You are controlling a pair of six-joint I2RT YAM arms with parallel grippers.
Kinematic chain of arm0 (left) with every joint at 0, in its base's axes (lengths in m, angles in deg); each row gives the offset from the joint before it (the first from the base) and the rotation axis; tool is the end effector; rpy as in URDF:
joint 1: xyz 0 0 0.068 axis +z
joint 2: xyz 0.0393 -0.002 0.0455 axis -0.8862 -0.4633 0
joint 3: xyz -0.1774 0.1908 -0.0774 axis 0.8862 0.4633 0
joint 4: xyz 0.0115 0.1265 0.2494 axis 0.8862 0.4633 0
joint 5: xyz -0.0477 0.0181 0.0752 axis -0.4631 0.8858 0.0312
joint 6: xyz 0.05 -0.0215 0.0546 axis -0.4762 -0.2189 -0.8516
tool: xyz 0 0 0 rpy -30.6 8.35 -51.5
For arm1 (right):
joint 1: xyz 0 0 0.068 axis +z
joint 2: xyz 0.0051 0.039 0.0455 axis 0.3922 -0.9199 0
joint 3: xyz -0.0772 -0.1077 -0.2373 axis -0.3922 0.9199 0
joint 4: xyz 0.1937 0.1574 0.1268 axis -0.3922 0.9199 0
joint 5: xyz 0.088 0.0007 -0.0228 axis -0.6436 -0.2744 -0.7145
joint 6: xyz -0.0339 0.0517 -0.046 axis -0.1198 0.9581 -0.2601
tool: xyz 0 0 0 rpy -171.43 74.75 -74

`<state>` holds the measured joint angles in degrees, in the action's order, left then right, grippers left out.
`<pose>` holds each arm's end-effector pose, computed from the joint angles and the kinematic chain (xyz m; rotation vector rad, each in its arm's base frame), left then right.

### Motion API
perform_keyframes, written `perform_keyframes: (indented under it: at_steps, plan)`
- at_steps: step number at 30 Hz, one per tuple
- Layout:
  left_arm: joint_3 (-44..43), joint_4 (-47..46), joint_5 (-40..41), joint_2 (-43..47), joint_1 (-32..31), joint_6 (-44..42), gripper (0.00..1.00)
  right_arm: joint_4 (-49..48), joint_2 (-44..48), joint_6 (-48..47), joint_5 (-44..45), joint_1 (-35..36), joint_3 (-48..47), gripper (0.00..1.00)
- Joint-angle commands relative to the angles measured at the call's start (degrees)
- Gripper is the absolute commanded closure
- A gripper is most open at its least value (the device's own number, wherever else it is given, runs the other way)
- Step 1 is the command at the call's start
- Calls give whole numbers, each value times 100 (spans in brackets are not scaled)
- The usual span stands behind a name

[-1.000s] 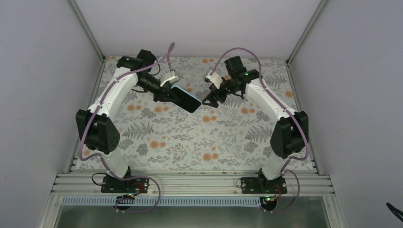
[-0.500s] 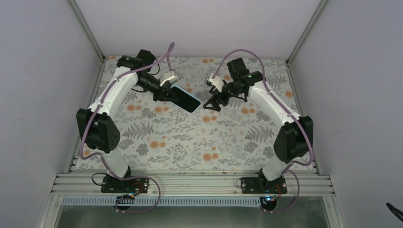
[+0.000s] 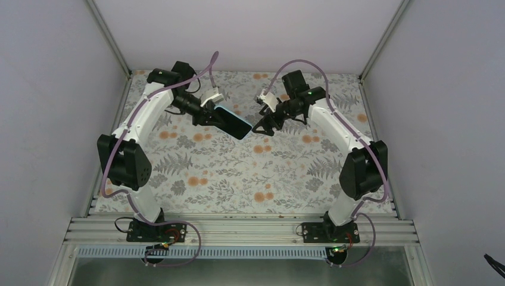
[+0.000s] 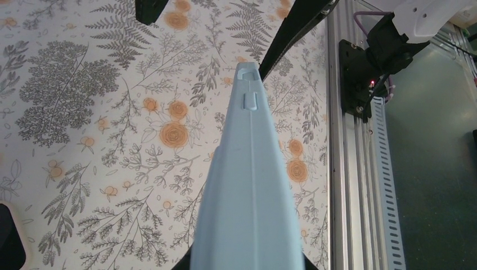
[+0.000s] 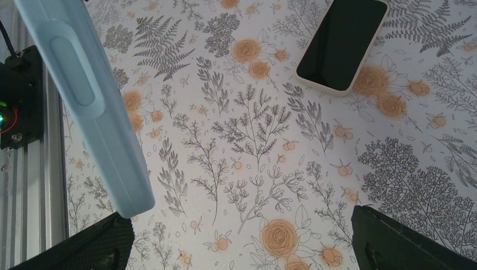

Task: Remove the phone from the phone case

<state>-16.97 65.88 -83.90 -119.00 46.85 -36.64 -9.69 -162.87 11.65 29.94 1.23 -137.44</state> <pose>0.3335 -0.1467 0.3110 1.4299 2.0444 -1.1067 0.3405 0.1984 0.2763 -1.3810 2.0540 0.8024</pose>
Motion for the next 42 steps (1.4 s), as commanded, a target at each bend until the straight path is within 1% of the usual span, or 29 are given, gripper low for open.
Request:
perform_keyframes:
  at_steps: [1, 9, 14, 21, 27, 33, 36, 38, 42]
  plan:
    - [-63, -37, -500, 123, 13, -148, 98, -158, -133, 126, 42, 11, -259, 6]
    - [-25, -35, -567, 182, 4, -165, 98, -374, -227, 256, 396, 12, -284, 7]
    - [115, -28, -637, 301, -29, -223, 98, -463, -346, 337, 764, 3, -525, 8]
    - [366, -32, -736, 569, -65, -347, 98, -389, -662, 364, 1113, -19, -1065, 7]
    - [493, -28, -659, 768, -73, -420, 98, -207, -1013, 272, 1261, -121, -1548, 6]
    - [600, -28, -641, 944, -74, -472, 98, -123, -1421, 334, 1537, -374, -2061, 5]
    - [663, -28, -635, 972, -71, -528, 98, -64, -1562, 399, 1452, -531, -2233, 6]
    - [690, -23, -594, 958, -69, -587, 98, 145, -1501, 176, 1211, -567, -2184, 6]
    - [597, -26, -620, 826, 13, -640, 98, 312, -750, -252, 732, -515, -1476, 5]
